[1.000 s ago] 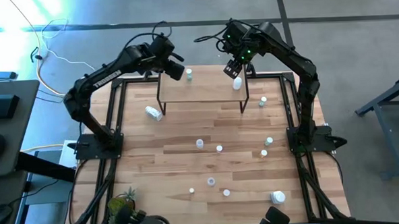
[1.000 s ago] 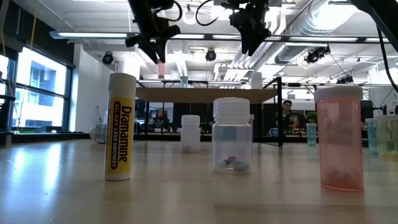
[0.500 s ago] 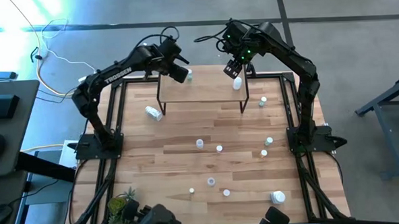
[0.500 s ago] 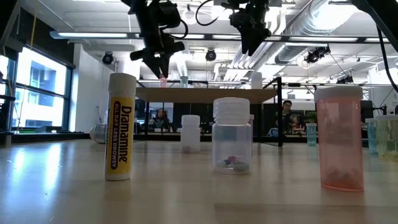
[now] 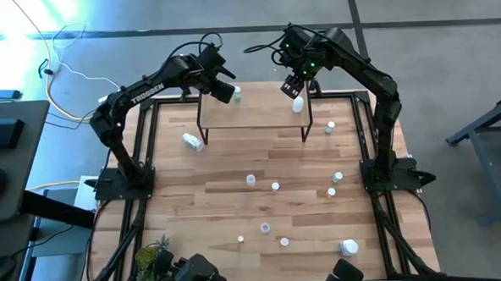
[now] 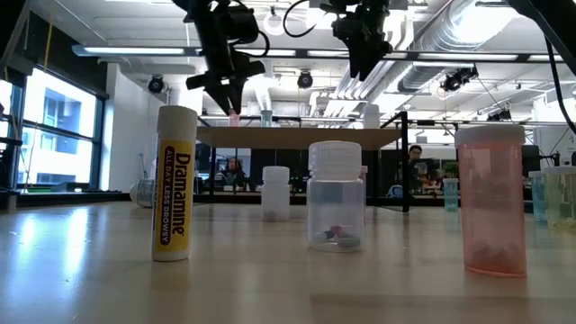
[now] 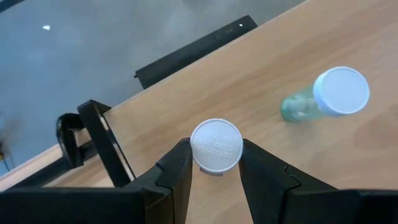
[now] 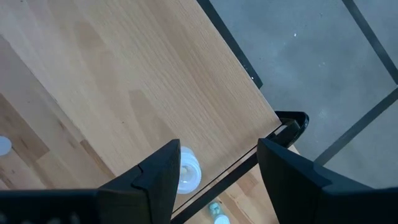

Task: Pick and place medicine bottles onto shelf by color
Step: Put the orange pill bottle on the shelf

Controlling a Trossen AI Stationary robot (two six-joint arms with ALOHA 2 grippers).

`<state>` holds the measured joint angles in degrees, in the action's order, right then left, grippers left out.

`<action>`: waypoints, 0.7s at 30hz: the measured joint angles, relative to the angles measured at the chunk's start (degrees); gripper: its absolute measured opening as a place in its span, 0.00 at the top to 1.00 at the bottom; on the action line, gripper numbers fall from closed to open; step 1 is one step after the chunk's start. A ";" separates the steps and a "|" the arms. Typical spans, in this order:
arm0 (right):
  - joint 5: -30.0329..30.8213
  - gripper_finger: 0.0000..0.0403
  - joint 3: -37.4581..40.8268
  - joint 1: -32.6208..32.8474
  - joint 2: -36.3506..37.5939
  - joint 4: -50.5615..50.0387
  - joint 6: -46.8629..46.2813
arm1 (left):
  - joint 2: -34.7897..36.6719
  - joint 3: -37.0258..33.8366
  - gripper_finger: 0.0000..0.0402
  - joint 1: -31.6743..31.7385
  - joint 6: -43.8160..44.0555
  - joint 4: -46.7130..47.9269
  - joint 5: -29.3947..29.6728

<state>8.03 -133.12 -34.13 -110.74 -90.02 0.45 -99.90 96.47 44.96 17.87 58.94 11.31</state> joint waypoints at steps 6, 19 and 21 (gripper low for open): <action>0.00 0.49 0.00 0.00 0.00 0.00 0.00 | 0.00 0.00 0.73 0.03 0.05 0.00 -0.42; -0.01 0.49 0.00 0.00 0.00 0.00 0.00 | 0.00 -0.04 0.73 0.03 0.41 0.49 -1.84; 0.00 0.49 0.00 0.00 0.00 0.00 0.00 | 0.00 -0.04 0.73 0.03 0.42 0.89 -1.84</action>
<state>8.03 -133.12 -34.13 -110.74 -90.02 0.45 -99.90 96.42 44.99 18.28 59.83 9.47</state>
